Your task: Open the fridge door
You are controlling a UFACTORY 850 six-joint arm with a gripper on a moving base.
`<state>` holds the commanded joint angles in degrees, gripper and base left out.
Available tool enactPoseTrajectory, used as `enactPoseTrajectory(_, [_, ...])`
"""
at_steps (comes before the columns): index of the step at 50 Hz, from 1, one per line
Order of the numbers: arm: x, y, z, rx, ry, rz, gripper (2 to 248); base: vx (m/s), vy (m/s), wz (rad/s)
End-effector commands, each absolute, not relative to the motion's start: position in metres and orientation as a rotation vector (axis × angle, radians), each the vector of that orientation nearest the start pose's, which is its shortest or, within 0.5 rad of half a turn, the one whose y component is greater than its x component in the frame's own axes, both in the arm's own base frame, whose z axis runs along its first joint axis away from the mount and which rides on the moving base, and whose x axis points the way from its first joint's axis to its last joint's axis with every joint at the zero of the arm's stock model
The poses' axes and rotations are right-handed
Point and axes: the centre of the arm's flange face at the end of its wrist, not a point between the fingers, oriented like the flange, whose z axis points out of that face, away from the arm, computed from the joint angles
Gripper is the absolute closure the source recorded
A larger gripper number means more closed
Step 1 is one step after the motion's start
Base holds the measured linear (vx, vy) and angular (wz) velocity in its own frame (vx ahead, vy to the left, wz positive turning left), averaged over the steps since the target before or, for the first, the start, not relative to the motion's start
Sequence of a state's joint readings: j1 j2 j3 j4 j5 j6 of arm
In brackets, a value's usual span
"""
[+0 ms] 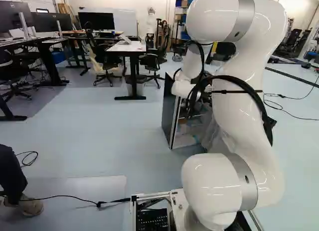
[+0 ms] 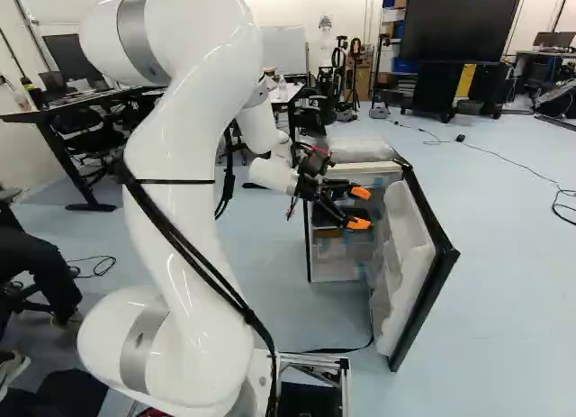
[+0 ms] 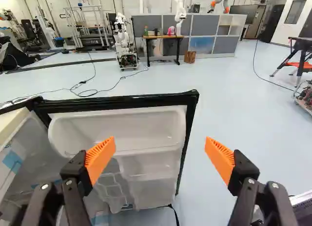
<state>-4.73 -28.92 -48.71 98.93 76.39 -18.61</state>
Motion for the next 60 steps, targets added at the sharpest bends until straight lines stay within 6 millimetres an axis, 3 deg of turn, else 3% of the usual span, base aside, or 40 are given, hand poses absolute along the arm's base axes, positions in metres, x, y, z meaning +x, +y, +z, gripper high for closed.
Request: enactPoseTrajectory(60, [0.444,-0.117,0.354,1.462,-1.387,1.218,3,0.0,0.0,0.0])
